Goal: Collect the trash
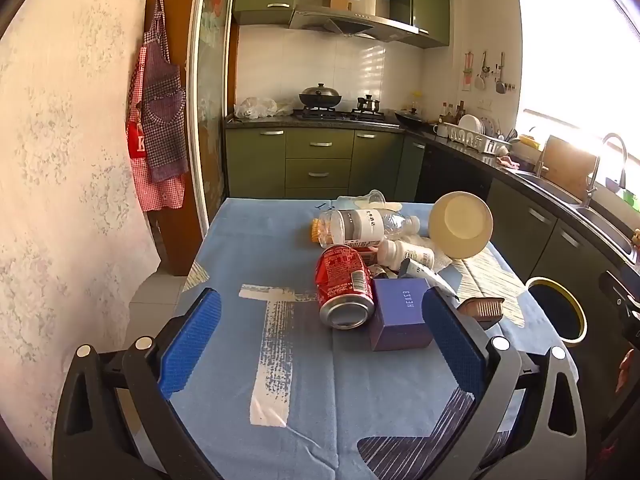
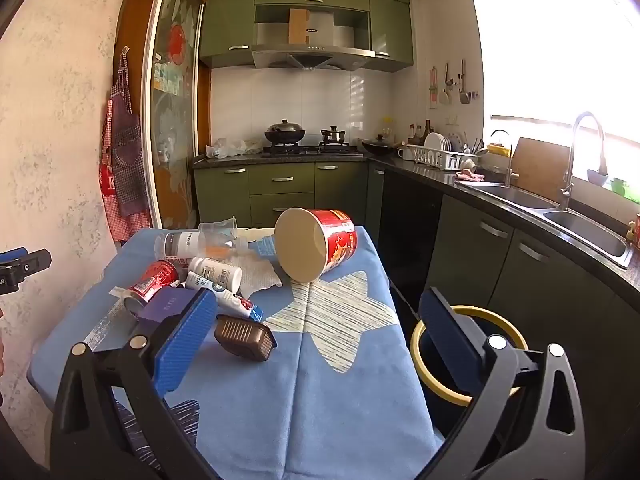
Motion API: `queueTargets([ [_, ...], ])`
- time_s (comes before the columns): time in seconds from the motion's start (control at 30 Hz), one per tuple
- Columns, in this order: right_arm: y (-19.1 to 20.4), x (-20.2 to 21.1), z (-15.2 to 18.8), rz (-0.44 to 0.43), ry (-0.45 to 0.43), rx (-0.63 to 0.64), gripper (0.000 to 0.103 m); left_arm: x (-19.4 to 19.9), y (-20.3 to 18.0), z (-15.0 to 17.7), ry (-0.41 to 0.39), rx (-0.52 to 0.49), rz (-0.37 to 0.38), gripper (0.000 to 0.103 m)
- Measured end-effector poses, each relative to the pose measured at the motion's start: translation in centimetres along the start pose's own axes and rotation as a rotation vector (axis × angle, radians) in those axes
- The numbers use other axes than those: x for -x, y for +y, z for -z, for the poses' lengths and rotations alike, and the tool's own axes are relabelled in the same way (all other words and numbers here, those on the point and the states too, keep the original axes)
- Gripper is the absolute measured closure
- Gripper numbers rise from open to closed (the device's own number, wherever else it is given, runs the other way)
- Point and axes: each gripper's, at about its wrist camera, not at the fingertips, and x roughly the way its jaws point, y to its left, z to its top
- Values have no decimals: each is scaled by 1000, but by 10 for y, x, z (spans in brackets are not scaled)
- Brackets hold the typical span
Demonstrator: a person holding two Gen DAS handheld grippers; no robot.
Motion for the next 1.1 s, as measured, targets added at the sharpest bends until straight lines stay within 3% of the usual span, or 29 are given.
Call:
queueTargets([
  [1.1, -1, -9, 3, 5, 13, -4, 6, -1, -1, 0, 21, -16, 17, 4],
])
